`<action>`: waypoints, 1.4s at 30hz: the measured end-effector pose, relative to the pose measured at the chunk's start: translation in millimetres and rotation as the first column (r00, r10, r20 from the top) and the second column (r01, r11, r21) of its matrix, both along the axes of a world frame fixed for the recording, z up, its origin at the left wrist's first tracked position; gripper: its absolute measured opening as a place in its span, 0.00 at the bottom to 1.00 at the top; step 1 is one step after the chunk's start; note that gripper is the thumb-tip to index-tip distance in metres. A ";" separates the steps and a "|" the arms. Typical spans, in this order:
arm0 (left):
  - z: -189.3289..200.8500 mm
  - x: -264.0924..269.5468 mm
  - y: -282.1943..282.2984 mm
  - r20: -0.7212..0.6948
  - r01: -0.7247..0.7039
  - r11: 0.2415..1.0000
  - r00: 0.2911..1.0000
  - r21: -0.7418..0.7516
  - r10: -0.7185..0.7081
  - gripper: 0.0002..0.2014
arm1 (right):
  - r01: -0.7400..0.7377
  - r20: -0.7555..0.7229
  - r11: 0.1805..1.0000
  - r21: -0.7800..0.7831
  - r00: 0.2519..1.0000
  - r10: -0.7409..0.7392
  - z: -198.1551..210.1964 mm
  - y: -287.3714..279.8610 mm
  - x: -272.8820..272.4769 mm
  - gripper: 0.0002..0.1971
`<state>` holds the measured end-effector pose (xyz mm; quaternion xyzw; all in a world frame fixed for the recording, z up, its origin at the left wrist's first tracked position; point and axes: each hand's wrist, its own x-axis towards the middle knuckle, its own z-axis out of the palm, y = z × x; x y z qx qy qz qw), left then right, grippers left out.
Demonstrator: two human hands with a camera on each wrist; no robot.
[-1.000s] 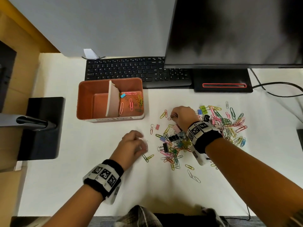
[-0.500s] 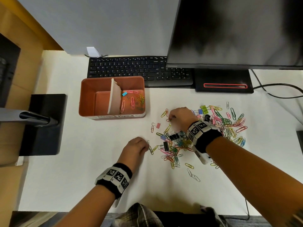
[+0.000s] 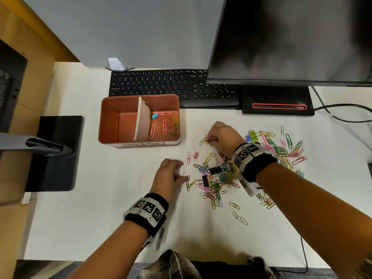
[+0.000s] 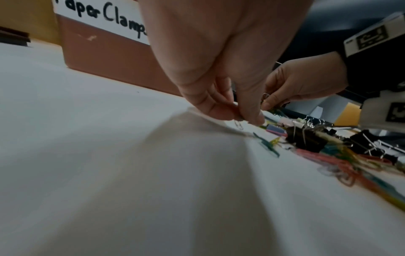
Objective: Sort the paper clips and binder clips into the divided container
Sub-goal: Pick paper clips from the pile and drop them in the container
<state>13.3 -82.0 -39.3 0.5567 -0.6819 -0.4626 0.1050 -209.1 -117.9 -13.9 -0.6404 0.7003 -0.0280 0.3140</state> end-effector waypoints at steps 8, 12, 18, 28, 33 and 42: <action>-6.9 -6.9 -3.0 0.121 0.047 0.996 0.992 -0.081 -0.037 0.05 | -0.112 -0.050 0.988 0.111 0.992 0.118 -7.6 -12.4 10.8 0.09; -12.0 -9.0 -2.7 0.170 0.134 0.979 0.980 -0.157 -0.107 0.05 | -0.099 -0.060 0.984 0.146 0.992 0.109 -9.5 -8.5 9.1 0.09; -12.6 -8.7 -6.5 0.193 0.162 0.981 0.971 -0.105 -0.140 0.05 | -0.046 -0.035 0.992 0.119 0.998 0.050 -12.2 -0.1 7.0 0.10; -4.9 -38.1 -16.2 0.070 -0.170 0.985 0.983 0.029 0.168 0.12 | -0.194 0.053 0.980 0.054 0.980 0.191 -9.4 -3.6 15.2 0.09; -12.5 -44.2 -20.4 0.187 -0.067 0.994 0.979 -0.083 0.081 0.05 | -0.296 -0.011 0.952 0.080 0.954 0.298 -15.1 -9.3 27.0 0.10; 1.7 -29.8 -17.4 0.129 0.096 0.989 0.988 -0.114 -0.081 0.03 | -0.222 -0.027 0.964 0.148 0.973 0.228 -5.5 -3.8 20.8 0.11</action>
